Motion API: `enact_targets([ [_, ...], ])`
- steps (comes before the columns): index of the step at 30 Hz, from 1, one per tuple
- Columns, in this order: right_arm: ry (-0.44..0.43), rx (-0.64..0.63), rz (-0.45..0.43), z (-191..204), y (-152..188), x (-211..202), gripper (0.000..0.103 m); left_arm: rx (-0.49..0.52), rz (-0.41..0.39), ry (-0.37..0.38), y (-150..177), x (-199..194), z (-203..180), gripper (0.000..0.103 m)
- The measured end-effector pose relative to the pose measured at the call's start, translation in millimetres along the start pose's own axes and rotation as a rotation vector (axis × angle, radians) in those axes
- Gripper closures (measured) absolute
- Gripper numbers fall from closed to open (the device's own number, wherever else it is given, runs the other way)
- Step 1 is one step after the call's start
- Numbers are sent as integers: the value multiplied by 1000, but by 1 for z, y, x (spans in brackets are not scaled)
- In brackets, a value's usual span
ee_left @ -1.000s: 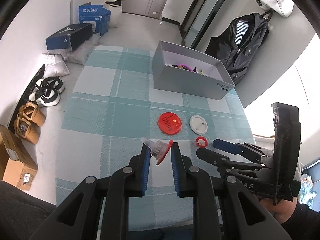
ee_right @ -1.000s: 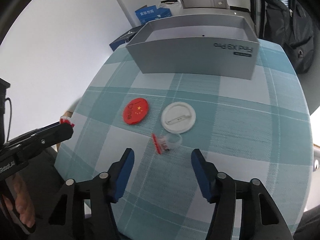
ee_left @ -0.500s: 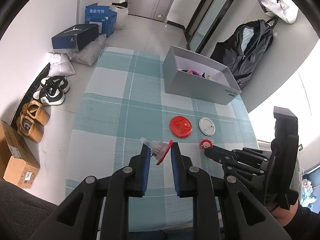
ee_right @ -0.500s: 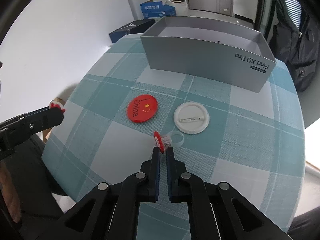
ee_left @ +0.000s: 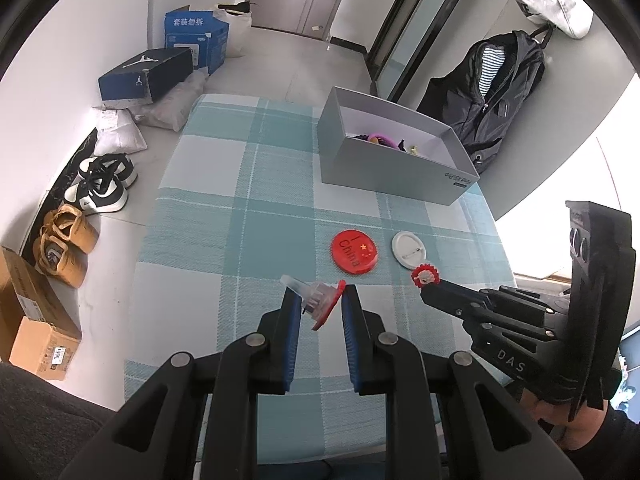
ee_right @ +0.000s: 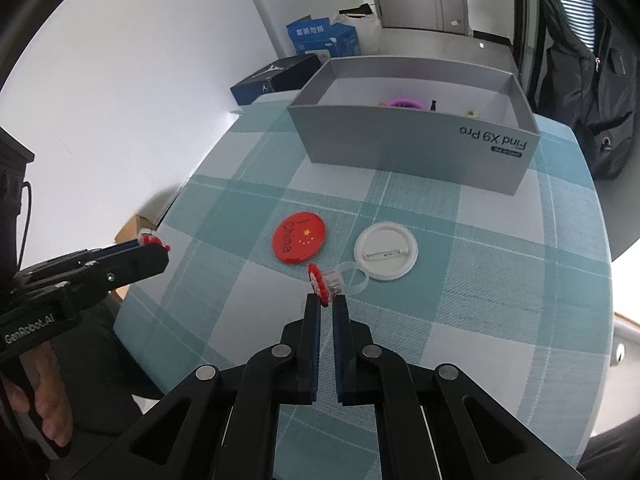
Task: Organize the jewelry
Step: 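Carry both held charms over the grey box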
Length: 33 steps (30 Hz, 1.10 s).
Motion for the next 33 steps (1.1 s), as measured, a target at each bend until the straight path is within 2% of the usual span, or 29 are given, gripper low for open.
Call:
enact_targets([
  [12, -36, 15, -70, -17, -19, -28, 98, 42, 19, -19, -14, 11, -25, 87],
  [22, -48, 49, -147, -58, -68, -55, 98, 70, 19, 9, -56, 25, -65, 87],
  [33, -69, 50, -160, -88, -114, -46, 98, 72, 42, 41, -97, 54, -88, 87],
])
Point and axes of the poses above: each gripper's, at about its wrist camera, not at the fingertips, and x roughly the way its jaws point, z to its left, y to its underside, the point moved 9 cm from there along x, roughly the way its jaws point, and after that the axes turned 11 degrees about -x, right-handed, at the moved point
